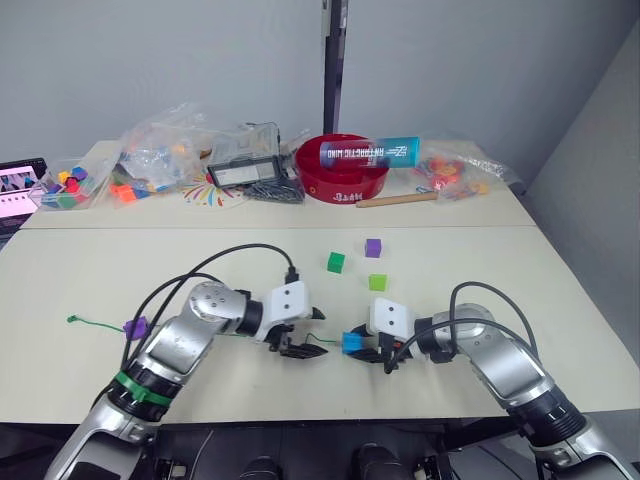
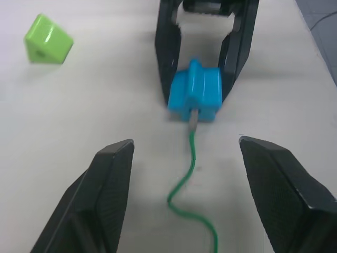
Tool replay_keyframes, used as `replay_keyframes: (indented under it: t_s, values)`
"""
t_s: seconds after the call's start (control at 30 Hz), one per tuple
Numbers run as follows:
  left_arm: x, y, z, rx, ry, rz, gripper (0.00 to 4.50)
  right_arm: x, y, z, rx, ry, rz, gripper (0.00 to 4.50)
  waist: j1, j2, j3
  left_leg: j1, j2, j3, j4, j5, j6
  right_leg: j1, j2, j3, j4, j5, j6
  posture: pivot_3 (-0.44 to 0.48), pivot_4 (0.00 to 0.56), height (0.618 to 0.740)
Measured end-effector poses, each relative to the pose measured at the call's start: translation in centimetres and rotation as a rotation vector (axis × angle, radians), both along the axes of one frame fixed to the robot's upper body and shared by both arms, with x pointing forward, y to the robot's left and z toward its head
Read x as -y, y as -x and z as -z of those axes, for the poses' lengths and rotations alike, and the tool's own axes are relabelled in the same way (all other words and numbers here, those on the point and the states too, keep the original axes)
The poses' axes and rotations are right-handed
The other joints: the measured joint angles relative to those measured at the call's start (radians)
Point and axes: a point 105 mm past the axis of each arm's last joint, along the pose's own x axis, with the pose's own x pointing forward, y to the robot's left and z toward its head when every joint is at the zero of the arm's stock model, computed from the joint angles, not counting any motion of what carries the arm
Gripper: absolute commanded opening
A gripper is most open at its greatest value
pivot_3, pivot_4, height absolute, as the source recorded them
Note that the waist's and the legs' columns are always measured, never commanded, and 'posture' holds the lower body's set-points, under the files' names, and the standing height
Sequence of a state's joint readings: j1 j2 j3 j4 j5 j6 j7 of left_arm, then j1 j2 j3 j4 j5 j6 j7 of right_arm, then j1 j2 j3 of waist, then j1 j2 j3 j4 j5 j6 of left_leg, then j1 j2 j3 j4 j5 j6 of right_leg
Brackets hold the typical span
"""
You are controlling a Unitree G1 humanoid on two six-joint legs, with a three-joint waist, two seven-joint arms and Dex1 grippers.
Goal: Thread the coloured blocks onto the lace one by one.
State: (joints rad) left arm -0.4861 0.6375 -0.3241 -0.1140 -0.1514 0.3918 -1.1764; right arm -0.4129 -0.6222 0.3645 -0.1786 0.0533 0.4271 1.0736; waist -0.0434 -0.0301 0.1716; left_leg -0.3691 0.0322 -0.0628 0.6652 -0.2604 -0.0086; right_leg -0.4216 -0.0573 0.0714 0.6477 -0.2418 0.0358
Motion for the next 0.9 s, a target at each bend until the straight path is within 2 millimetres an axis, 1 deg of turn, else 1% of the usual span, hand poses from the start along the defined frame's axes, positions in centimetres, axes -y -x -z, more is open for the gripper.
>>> replay_keyframes:
  t_s: [0.17,0.23,0.33,0.5,0.53,0.57,0.6,0.8,0.9]
  values:
    - [-1.3,-0.2,2.2,-0.048,-0.014,-0.050,3.31,0.2,0.1,0.0,-0.010,0.015,0.004,1.28,0.004,0.000,0.000,0.000,0.000,0.000,0.000,0.000,0.000,0.000,0.000,0.000,0.000,0.000,0.000,0.000,0.150,0.731]
    - [-1.1,-0.3,2.3,-0.044,-0.001,-0.050,3.31,0.3,0.1,-0.1,-0.013,0.020,0.008,1.28,0.006,0.000,0.000,0.000,0.000,0.000,0.000,0.000,0.000,0.000,-0.001,0.000,-0.001,0.000,0.000,0.000,0.150,0.731]
    - [-0.7,-0.6,2.5,-0.039,0.021,-0.060,2.50,0.3,0.2,-0.1,-0.014,0.024,0.010,1.28,0.008,0.000,0.000,0.000,-0.001,0.000,0.000,0.000,0.000,0.001,-0.001,0.000,-0.001,0.000,0.000,0.000,0.150,0.731]
    - [-0.6,-0.7,2.5,-0.049,0.043,-0.066,0.81,0.3,0.2,-0.1,-0.018,0.026,0.013,1.28,0.007,0.000,0.000,0.000,0.000,0.000,0.000,0.000,0.000,0.000,-0.001,0.000,0.000,0.000,0.000,0.000,0.150,0.731]
    - [-0.5,-0.6,2.5,-0.054,0.049,-0.065,0.56,0.3,0.3,-0.1,-0.017,0.026,0.012,1.28,0.007,0.000,0.000,0.000,0.000,0.000,0.000,0.000,0.000,0.000,-0.001,0.000,0.000,0.000,0.000,0.000,0.150,0.731]
    - [-0.5,-0.6,2.5,-0.056,0.051,-0.064,0.16,0.3,0.3,-0.1,-0.017,0.027,0.013,1.28,0.007,0.000,0.000,0.000,0.000,0.000,0.000,0.000,0.000,0.000,-0.001,0.000,0.000,0.000,0.000,0.000,0.150,0.731]
    - [-0.5,-0.5,2.5,-0.057,0.052,-0.064,0.00,0.3,0.3,-0.1,-0.017,0.028,0.014,1.28,0.007,0.000,0.000,0.000,0.000,0.000,0.000,0.000,0.000,0.000,-0.001,0.000,-0.001,0.000,0.000,0.000,0.150,0.731]
    - [-0.4,-0.3,2.6,-0.062,0.055,-0.054,0.00,0.3,0.4,-0.1,-0.014,0.029,0.019,1.28,0.007,0.000,0.000,0.000,0.000,0.000,0.000,0.000,0.000,0.000,-0.001,0.000,-0.001,0.000,0.000,0.000,0.150,0.731]
    - [-0.1,0.1,2.2,-0.055,0.053,-0.030,0.00,0.3,0.4,-0.1,-0.013,0.029,0.019,1.28,0.007,0.000,0.000,0.000,0.000,0.000,0.000,0.000,0.000,0.000,-0.001,0.000,-0.001,0.000,0.000,0.000,0.150,0.731]
